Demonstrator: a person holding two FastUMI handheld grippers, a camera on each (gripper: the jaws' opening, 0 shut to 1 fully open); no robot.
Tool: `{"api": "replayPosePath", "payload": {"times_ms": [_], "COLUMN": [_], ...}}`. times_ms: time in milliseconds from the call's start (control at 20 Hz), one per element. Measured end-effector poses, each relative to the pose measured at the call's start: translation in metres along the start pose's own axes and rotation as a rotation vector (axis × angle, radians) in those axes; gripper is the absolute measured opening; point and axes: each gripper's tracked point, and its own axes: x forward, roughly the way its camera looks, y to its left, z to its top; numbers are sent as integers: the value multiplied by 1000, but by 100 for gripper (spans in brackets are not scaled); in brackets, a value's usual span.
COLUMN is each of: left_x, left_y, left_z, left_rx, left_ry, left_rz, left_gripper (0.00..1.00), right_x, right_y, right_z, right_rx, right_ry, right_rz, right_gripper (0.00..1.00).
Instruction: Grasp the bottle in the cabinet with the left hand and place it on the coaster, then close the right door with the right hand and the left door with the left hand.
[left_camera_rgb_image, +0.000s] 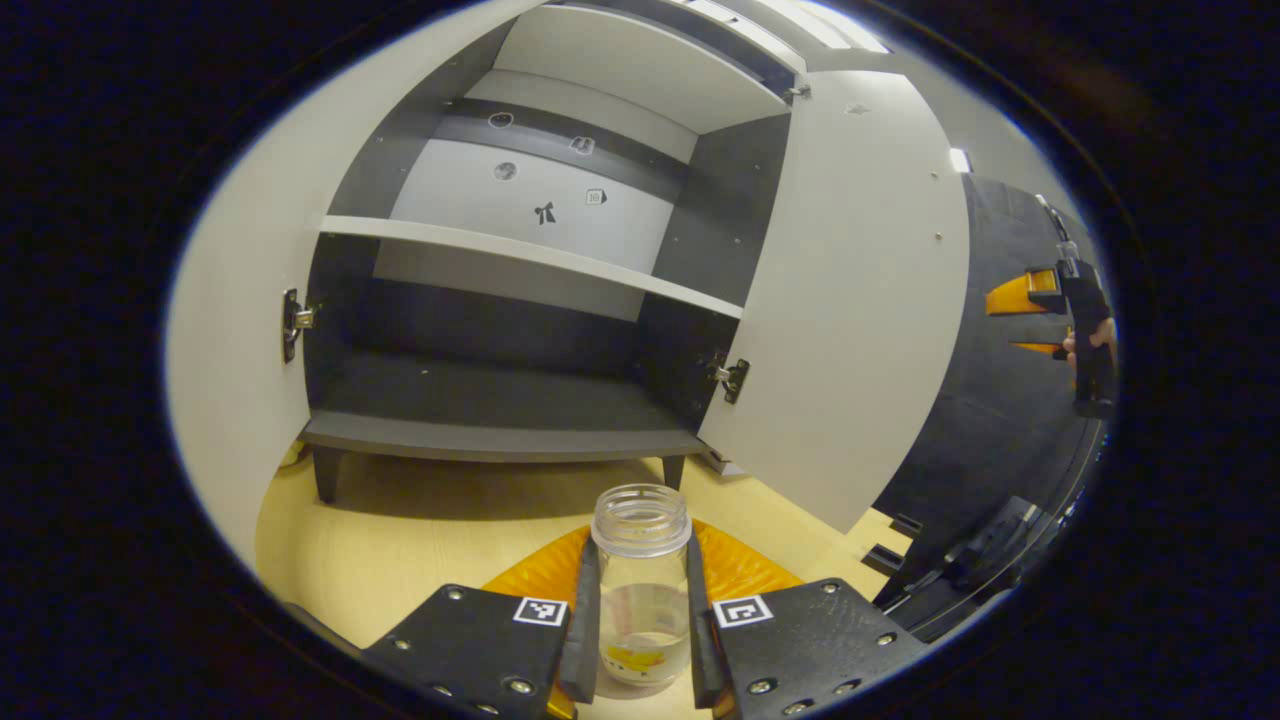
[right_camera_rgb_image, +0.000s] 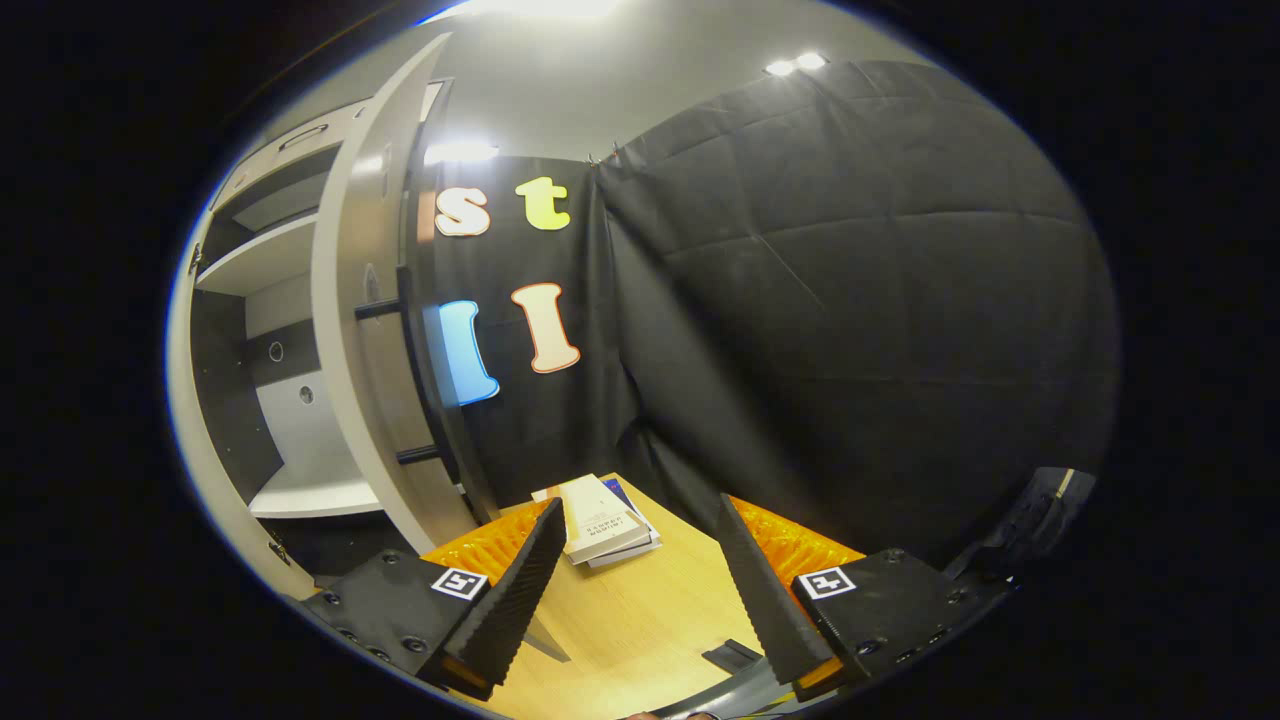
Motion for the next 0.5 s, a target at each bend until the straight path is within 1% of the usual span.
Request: {"api": "replayPosePath", "payload": {"times_ms": [50,100,150,200,400,500], "left_x": [2,2,2,2,0,0], "left_y": [-1,-1,-1,-2,-15,-18], "left_z": [-8,-13,-16,-17,-19,-22], "left_rx": [15,35,57,80,214,228], "left_ry": [18,27,30,31,10,7], "left_rz": [-3,-4,-9,-18,-68,-66], "left_gripper": [38,39,38,38,38,39], "right_x": [-3,-4,-5,-7,-14,-17], "right_y": [2,3,3,3,2,4], "right_z": [0,-2,-4,-6,-14,-18], "right_rx": [-13,-19,-16,-9,3,0], "right_ry": [-5,-4,1,4,8,11], "right_rz": [-2,-3,-4,-9,-25,-24], "right_gripper": [94,97,94,95,94,94]}}
